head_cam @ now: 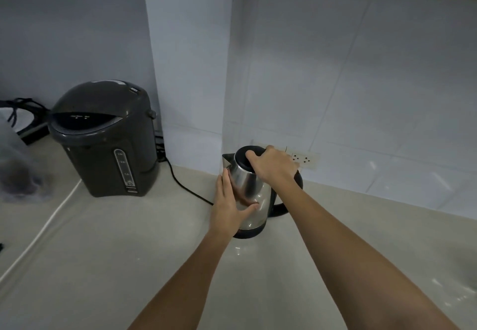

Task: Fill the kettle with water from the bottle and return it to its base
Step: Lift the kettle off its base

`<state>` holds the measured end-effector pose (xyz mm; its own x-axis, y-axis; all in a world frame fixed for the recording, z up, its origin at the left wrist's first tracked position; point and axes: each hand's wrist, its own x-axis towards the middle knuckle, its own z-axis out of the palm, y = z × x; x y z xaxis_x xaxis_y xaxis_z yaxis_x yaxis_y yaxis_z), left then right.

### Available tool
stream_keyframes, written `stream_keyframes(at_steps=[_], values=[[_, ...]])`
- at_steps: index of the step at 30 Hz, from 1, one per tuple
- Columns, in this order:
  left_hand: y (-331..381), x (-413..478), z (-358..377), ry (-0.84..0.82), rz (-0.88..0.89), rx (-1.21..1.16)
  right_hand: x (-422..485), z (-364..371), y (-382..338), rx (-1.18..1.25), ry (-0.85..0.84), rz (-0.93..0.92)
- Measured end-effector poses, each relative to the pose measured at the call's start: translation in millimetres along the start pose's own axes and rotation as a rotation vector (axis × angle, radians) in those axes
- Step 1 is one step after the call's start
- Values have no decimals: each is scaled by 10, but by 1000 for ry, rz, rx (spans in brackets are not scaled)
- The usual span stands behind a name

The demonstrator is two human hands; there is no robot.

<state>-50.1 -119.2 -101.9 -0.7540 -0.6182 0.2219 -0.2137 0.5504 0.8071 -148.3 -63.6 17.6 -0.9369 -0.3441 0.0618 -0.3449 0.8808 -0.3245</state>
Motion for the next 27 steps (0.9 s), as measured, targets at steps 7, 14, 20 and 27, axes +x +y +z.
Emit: stream_keyframes(at_steps=[7,14,20,27], values=[[-17,-19,1,1,3,5,43,-194,76,227,-53,-21],[-42,-12,-23,27,-11,10,-130,-197,635,1205,-90,119],[-40,26,-35,6,-87,44,-244,97,993,1177,-138,38],[-89,70,-51,-48,-102,-95,-214,338,1138,718,-48,-22]])
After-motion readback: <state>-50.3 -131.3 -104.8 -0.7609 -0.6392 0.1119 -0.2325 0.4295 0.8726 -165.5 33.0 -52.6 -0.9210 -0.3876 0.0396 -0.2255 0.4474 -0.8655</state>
